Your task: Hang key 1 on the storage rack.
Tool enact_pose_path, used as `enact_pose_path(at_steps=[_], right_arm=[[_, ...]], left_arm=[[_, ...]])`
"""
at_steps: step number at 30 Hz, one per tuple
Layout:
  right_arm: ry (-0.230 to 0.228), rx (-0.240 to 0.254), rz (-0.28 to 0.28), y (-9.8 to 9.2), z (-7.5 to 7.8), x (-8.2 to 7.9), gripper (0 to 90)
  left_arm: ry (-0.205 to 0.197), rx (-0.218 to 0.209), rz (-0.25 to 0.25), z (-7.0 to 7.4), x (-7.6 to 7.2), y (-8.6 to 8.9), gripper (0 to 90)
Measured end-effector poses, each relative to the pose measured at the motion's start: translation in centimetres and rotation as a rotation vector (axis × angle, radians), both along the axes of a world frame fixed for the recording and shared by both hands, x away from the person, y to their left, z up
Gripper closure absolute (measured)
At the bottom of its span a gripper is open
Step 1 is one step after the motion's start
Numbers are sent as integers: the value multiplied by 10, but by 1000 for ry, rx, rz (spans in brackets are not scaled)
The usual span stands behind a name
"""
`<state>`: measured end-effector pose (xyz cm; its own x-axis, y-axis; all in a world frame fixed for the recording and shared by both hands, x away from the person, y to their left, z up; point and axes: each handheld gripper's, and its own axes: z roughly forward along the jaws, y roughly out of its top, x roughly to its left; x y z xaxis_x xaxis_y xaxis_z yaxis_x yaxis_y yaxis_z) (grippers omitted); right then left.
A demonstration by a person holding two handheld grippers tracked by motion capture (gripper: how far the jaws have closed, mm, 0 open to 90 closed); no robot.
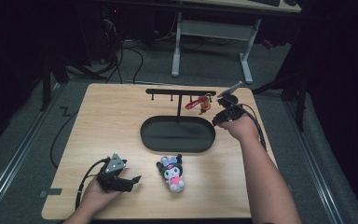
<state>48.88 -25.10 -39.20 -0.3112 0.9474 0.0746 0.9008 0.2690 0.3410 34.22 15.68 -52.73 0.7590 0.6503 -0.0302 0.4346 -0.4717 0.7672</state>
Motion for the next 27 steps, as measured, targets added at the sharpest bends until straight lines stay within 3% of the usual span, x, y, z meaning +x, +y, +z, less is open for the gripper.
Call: enact_pose_path(at_steps=[5,11,18,23,27], right_arm=[[-19,16,22,-6,-9,-30,541],[-90,-7,24,-16,-24,-71,526],[-242,21,44,-22,-49,-121,497],[-363,9,47,-24,-67,-152,488],[-438,72,23,-31,-82,-171,481]], left_arm=[[12,3,-13,1,-1,-3,165],[37,-16,-33,2,-2,-8,197],[50,-12,-50,2,-5,-14,212],[52,-9,-58,2,-8,-17,225],[60,-16,-69,3,-10,-19,263]])
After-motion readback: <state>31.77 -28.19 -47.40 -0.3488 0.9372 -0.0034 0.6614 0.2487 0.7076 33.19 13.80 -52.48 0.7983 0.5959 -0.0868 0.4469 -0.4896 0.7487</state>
